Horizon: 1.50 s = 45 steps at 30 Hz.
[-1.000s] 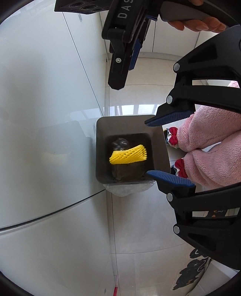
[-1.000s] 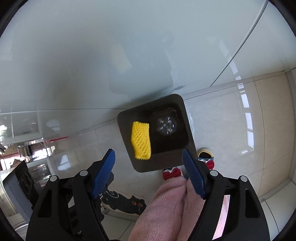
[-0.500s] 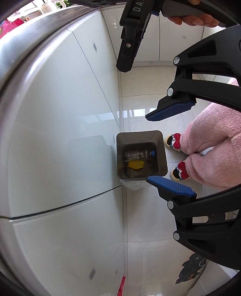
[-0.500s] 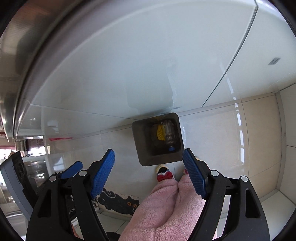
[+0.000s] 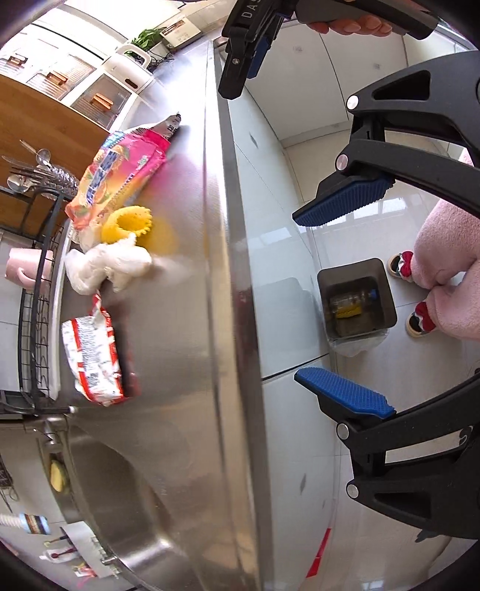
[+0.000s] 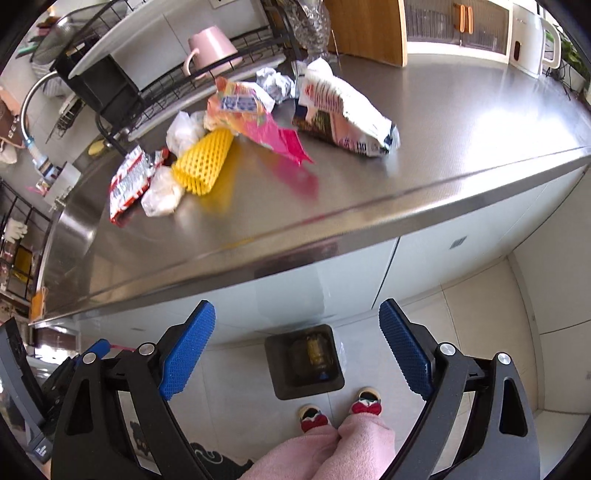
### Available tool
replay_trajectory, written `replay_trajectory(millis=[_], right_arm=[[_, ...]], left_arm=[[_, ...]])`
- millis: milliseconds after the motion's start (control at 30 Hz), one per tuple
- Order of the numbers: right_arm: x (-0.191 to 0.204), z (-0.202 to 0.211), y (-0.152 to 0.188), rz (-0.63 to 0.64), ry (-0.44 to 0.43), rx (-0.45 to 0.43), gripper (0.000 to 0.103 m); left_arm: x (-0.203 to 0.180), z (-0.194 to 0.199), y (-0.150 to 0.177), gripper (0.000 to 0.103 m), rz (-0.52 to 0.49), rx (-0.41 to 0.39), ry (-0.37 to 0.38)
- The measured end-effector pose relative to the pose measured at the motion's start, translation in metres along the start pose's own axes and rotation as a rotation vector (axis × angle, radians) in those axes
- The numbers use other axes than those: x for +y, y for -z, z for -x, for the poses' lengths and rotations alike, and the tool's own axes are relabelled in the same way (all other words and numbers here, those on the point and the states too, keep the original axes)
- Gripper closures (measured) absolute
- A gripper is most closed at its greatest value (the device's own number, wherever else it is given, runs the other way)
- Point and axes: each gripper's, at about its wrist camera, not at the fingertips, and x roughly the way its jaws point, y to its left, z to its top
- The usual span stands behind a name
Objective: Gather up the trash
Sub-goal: 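Grasp the clear plastic bag with the left gripper while the right grasps the Mentos candy bag, then carry the plastic bag and Mentos bag down over the floor bin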
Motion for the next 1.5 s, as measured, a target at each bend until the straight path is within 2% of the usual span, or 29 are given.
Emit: replay_trajectory(millis=[167, 267, 333, 400, 633, 733, 1033, 1067, 1100, 1133, 1200, 1267, 1333, 1500], right_arm=[[0.004, 0.024, -0.032, 0.011, -0.003, -0.081, 0.013], [0.007, 0.026, -0.05, 0.025, -0.015, -0.11, 0.014], [0.009, 0.022, -0.063, 0.046, -0.022, -0.118, 0.019], [0.013, 0.014, -0.077, 0.069, -0.033, -0.116, 0.028], [0.023, -0.01, -0.113, 0.157, -0.052, -0.123, 0.031], [0.025, -0.025, -0.125, 0.185, -0.064, -0.105, 0.04], [0.029, -0.056, -0.142, 0.244, -0.096, -0.054, 0.04], [0.028, -0.059, -0.142, 0.247, -0.098, -0.046, 0.043], [0.028, -0.062, -0.143, 0.25, -0.103, -0.036, 0.057], [0.027, -0.066, -0.143, 0.256, -0.112, -0.019, 0.064], [0.027, -0.072, -0.142, 0.274, -0.12, 0.007, 0.086], [0.029, -0.074, -0.139, 0.3, -0.12, 0.01, 0.095], [0.033, -0.074, -0.138, 0.325, -0.118, -0.002, 0.1], [0.042, -0.064, -0.14, 0.373, -0.127, -0.047, 0.101]], left_arm=[[-0.008, 0.008, -0.037, 0.034, -0.016, -0.026, 0.006], [-0.012, 0.005, -0.06, 0.037, -0.013, -0.043, 0.01], [-0.015, 0.002, -0.072, 0.039, -0.005, -0.047, 0.017], [-0.017, -0.006, -0.083, 0.041, -0.001, -0.048, 0.018], [-0.024, -0.041, -0.115, 0.048, 0.02, -0.018, 0.022], [-0.024, -0.056, -0.126, 0.053, 0.023, -0.002, 0.013], [-0.03, -0.086, -0.139, 0.053, 0.021, 0.052, 0.01], [-0.029, -0.089, -0.139, 0.06, 0.028, 0.059, 0.015], [-0.029, -0.091, -0.139, 0.071, 0.034, 0.068, 0.021], [-0.028, -0.092, -0.139, 0.076, 0.038, 0.073, 0.022], [-0.028, -0.091, -0.138, 0.086, 0.042, 0.066, 0.014], [-0.028, -0.089, -0.137, 0.09, 0.048, 0.058, 0.01], [-0.027, -0.086, -0.136, 0.093, 0.046, 0.046, 0.003], [-0.027, -0.069, -0.138, 0.098, 0.031, -0.011, -0.011]])
